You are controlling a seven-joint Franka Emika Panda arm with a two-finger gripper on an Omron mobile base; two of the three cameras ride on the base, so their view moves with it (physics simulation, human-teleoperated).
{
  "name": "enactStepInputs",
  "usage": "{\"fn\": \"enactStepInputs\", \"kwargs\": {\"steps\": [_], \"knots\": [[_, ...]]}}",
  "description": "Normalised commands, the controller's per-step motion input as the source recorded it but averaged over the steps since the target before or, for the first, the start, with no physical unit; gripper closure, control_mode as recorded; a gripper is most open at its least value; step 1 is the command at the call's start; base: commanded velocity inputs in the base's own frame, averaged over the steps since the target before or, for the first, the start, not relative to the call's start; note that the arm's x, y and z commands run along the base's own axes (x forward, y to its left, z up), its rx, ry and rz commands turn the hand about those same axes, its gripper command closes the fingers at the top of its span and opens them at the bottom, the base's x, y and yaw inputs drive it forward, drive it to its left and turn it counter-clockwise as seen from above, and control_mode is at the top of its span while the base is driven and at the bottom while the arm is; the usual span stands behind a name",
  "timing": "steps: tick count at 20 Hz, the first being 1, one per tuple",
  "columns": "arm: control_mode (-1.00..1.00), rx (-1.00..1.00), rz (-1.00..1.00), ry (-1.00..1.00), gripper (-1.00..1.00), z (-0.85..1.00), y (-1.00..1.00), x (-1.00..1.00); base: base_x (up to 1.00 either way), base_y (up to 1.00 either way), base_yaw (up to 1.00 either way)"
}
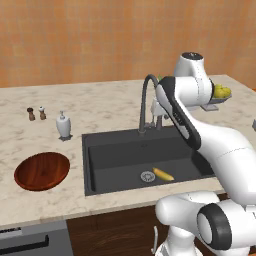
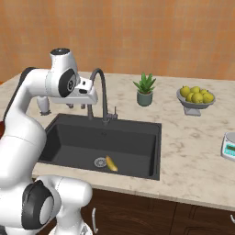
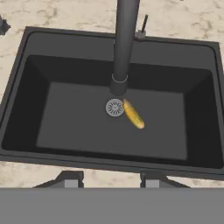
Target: Pick the cucumber from the sink and place it in the bowl. Then pick the bowl and place it in the microwave. Then close the microwave door and press the start button.
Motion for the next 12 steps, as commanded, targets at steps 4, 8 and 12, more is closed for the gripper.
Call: {"fn": "enactStepInputs", "kwargs": {"steps": [4,8,12], "knots": [[-1.00,0.00,0.00,0.00,-1.00,0.00,-0.02,-0.23,0.00,0.00,0.00],[-1.00,0.00,0.00,0.00,-1.00,0.00,-0.20,-0.66,0.00,0.00,0.00],[-1.00,0.00,0.00,0.00,-1.00,-0.06,-0.44,-0.37,0.00,0.00,0.00]]}}
